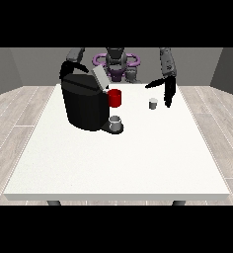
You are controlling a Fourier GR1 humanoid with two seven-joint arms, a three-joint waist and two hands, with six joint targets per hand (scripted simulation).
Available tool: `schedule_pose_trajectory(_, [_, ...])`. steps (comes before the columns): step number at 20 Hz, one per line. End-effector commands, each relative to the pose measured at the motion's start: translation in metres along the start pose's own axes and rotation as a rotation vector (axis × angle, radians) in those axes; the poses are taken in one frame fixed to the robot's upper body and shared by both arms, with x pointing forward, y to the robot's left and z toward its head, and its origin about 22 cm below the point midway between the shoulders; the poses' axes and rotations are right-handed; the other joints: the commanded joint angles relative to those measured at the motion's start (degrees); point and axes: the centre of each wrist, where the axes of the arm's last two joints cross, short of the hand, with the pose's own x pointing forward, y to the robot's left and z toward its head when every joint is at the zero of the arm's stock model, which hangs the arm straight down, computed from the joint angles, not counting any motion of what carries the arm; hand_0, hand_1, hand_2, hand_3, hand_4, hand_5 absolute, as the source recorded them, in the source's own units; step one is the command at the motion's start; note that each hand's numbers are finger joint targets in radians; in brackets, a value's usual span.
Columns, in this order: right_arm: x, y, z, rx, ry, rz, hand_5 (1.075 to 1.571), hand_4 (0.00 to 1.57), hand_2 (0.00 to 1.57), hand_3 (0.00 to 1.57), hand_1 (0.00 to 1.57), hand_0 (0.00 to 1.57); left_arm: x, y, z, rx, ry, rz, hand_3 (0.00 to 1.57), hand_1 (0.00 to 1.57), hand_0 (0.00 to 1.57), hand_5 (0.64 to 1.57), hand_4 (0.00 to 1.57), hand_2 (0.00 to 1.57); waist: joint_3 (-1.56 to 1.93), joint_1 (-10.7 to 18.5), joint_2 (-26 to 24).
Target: Insert the coffee pod into the coffee machine and close the lid
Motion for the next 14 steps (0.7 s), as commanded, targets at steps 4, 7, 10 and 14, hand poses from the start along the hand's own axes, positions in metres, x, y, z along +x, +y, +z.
schedule_pose_trajectory(4, [-0.017,-0.018,-0.014,-0.044,0.06,0.017,1.571,0.37,0.0,0.0,0.0,0.0,0.012,-0.008,-0.015,-0.044,0.013,-0.109,0.22,0.22,0.22,1.571,0.0,0.53,0.01,2.09,-0.47])
schedule_pose_trajectory(7, [-0.012,-0.001,-0.018,-0.026,0.059,0.044,1.571,0.43,0.0,0.0,0.0,0.0,0.008,-0.024,-0.021,0.006,0.038,-0.115,0.43,0.7,0.7,1.571,0.0,0.78,0.0,0.95,1.72])
schedule_pose_trajectory(10, [-0.015,-0.004,-0.016,-0.034,0.116,0.061,1.571,0.42,0.0,0.0,0.0,0.0,-0.004,-0.037,-0.016,-0.063,0.105,-0.203,0.48,0.62,0.62,1.571,0.0,0.74,0.0,1.18,-1.55])
schedule_pose_trajectory(14, [-0.003,0.007,-0.017,0.006,0.053,0.052,1.571,0.36,0.0,0.0,0.0,0.0,-0.019,0.003,-0.015,-0.018,0.079,-0.273,0.47,0.6,0.6,1.571,0.0,0.72,-0.02,-1.46,2.07])
